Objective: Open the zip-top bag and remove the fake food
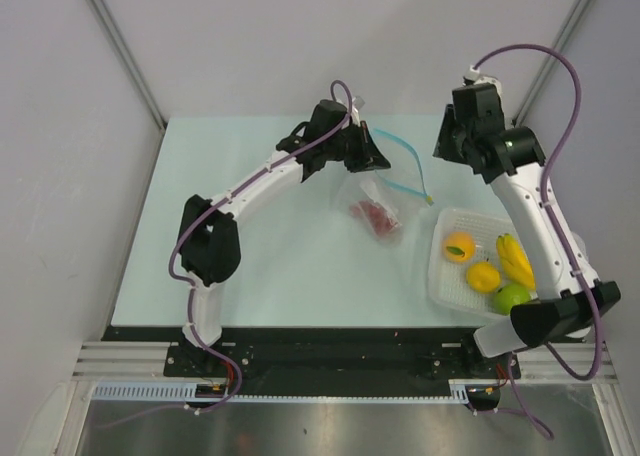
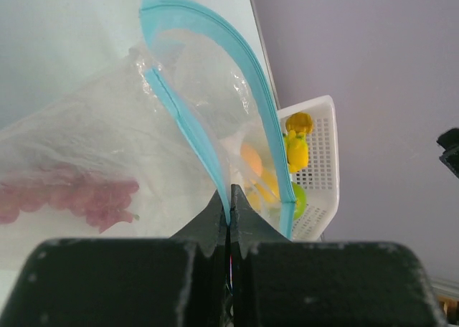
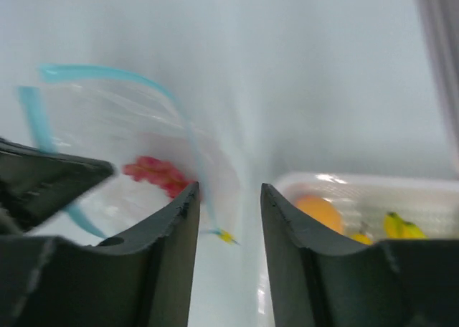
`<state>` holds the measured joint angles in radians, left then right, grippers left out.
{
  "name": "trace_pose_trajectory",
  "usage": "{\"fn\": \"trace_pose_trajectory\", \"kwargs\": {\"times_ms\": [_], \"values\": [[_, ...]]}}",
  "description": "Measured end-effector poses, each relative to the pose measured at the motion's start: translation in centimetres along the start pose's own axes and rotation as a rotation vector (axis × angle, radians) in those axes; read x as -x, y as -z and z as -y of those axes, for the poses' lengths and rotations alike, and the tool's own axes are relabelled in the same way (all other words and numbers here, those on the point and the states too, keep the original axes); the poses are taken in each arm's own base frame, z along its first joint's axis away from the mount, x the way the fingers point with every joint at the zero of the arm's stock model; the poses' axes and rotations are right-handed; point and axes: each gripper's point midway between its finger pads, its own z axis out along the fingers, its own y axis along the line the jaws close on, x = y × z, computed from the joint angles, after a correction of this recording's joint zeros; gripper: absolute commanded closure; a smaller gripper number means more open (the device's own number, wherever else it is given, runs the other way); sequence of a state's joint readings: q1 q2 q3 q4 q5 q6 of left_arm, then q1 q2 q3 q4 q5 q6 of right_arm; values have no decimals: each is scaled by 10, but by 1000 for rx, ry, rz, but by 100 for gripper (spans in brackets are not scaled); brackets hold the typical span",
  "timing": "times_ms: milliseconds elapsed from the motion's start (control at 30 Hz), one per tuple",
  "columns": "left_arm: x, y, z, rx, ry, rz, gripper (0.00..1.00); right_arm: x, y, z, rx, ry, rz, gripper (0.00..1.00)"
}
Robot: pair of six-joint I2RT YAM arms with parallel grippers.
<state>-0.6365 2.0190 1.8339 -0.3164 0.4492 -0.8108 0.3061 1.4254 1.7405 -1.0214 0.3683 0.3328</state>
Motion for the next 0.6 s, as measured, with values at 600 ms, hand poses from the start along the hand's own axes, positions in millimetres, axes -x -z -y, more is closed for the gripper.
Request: {"fn": "trace_pose_trajectory", "kwargs": {"times_ms": [600], "values": [[5,-12,15,-24,-13,-16,100,-52,-100,-108,230,-19,-281,84]]}}
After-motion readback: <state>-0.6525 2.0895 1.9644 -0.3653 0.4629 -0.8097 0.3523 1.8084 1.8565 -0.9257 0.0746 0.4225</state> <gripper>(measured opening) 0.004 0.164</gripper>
